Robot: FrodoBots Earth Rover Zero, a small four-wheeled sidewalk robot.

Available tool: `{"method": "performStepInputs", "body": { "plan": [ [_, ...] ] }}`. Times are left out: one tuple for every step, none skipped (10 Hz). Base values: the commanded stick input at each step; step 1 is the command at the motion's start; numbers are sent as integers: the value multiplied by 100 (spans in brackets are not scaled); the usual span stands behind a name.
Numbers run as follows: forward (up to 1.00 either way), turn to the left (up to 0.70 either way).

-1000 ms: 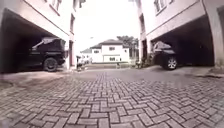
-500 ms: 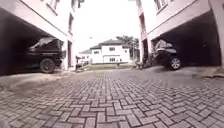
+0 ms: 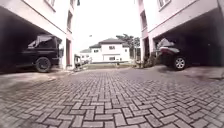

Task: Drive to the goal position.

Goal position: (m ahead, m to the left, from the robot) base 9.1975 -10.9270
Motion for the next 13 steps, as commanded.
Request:
{"method": "performStepInputs", "body": {
  "plan": [
    [69,3],
    [69,3],
    [69,3],
    [69,3],
    [69,3],
    [69,3],
    [69,3],
    [69,3],
    [69,3],
    [69,3],
    [69,3],
    [69,3],
    [69,3]
  ]
}}
